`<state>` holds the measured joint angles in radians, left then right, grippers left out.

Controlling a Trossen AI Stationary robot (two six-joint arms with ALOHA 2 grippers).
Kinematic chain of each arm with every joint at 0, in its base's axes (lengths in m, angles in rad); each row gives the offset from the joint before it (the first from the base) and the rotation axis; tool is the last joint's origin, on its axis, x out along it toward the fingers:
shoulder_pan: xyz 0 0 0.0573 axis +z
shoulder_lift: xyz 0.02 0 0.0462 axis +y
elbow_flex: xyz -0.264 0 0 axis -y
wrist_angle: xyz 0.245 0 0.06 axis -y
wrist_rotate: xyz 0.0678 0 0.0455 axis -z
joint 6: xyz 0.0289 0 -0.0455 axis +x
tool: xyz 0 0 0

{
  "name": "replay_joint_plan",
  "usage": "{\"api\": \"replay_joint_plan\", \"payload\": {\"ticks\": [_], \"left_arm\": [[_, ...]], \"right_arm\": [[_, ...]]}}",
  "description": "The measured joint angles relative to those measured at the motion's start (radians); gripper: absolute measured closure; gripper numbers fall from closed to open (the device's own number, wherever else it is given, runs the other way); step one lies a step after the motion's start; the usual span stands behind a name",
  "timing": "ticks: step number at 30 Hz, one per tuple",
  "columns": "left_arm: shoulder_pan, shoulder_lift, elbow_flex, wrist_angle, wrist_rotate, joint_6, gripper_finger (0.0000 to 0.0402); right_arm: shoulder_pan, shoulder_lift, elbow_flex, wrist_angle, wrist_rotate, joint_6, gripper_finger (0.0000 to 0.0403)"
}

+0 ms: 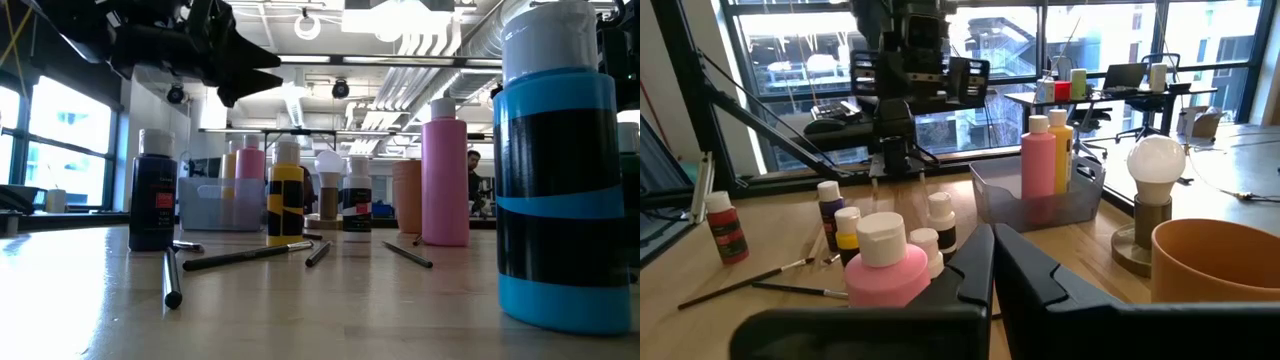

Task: Pick & Place Paint Supplies
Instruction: Put the large pink paint bottle into the gray bin

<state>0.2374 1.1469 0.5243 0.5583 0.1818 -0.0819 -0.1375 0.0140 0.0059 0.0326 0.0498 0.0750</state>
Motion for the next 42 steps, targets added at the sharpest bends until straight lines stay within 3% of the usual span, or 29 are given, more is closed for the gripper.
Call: {"api": "replay_joint_plan", "payload": {"ticks": [8,21,32,42], "left_arm": [[-0.078,0.0,0.0,0.0,-0.114,0.033,0.0162],[-0.087,0.0,0.0,-0.039,-0.118,0.026,0.0162],[-0.087,0.0,0.0,-0.023,-0.198,0.026,0.0162],[-0.087,0.001,0.0,0.011,-0.202,0.1,0.0162]], "right_arm": [[0.0,0.0,0.0,-0.001,0.0,0.0,0.0399],[0.0,0.003,0.0,-0.016,-0.028,0.013,0.0399],[0.0,0.003,0.0,-0.016,-0.03,0.055,0.0399],[0.0,0.003,0.0,-0.017,-0.03,0.07,0.0399]]}}
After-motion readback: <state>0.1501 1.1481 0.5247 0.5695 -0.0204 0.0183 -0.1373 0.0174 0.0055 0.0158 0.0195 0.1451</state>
